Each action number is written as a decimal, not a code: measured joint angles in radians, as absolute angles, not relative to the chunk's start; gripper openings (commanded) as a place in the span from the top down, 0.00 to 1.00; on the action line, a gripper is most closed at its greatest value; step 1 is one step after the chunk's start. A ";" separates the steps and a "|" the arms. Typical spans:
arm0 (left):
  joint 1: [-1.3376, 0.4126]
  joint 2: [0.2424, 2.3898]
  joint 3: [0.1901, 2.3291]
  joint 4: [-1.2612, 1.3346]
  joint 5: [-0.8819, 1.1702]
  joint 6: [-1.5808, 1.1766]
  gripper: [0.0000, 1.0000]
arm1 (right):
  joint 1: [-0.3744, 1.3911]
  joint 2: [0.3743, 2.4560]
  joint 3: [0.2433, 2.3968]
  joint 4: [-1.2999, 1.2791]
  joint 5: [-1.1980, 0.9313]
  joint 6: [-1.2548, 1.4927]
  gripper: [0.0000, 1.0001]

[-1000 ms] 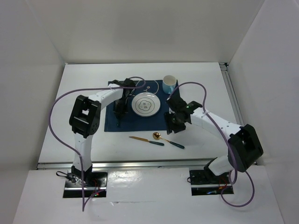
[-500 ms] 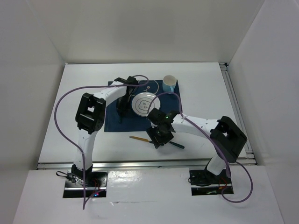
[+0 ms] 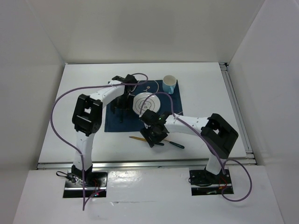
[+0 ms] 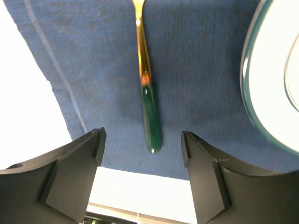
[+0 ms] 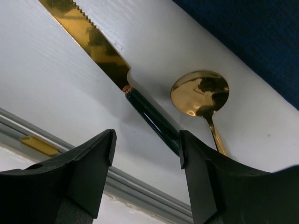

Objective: Set the dinner table for one person

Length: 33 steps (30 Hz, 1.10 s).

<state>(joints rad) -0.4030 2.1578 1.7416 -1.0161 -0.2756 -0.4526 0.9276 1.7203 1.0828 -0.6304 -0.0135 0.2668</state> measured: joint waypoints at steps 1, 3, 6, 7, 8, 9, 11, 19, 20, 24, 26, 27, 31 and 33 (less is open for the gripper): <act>-0.404 2.146 1.743 -1.023 -0.275 -0.453 0.17 | 0.928 1.727 1.083 -0.627 -0.014 0.266 0.33; -0.403 2.119 1.759 -1.047 -0.274 -0.453 0.17 | 0.928 1.741 1.083 -0.615 -0.012 0.260 0.38; -0.398 2.067 1.799 -1.069 -0.266 -0.453 0.17 | 0.929 1.763 1.083 -0.601 -0.012 0.246 0.52; -0.393 2.044 1.811 -1.073 -0.261 -0.452 0.17 | 0.931 1.766 1.083 -0.598 -0.010 0.238 0.55; -0.388 2.021 1.821 -1.078 -0.256 -0.453 0.17 | 0.933 1.766 1.083 -0.594 -0.011 0.235 0.59; -0.381 1.996 1.831 -1.084 -0.252 -0.453 0.17 | 0.937 1.766 1.082 -0.591 -0.012 0.231 0.63; -0.362 1.948 1.847 -1.093 -0.237 -0.454 0.17 | 0.949 1.766 1.082 -0.591 -0.014 0.220 0.73; -0.306 1.821 1.956 -1.149 -0.222 -0.490 0.16 | 0.990 1.731 1.080 -0.598 -0.045 0.178 1.00; -0.306 1.812 1.966 -1.155 -0.221 -0.496 0.16 | 0.992 1.713 1.081 -0.600 -0.050 0.172 1.00; -0.302 1.787 1.990 -1.177 -0.212 -0.501 0.16 | 0.995 1.621 1.110 -0.645 -0.078 0.157 1.00; -0.299 1.780 1.990 -1.186 -0.205 -0.502 0.16 | 0.995 1.581 1.137 -0.670 -0.082 0.155 1.00; -0.297 1.779 1.990 -1.189 -0.204 -0.502 0.16 | 0.995 1.563 1.148 -0.678 -0.081 0.155 1.00; -0.291 1.776 1.988 -1.192 -0.203 -0.502 0.16 | 0.976 1.518 1.181 -0.729 -0.014 0.195 1.00; -0.291 1.773 1.978 -1.190 -0.203 -0.503 0.16 | 0.931 1.526 1.201 -0.752 0.012 0.245 1.00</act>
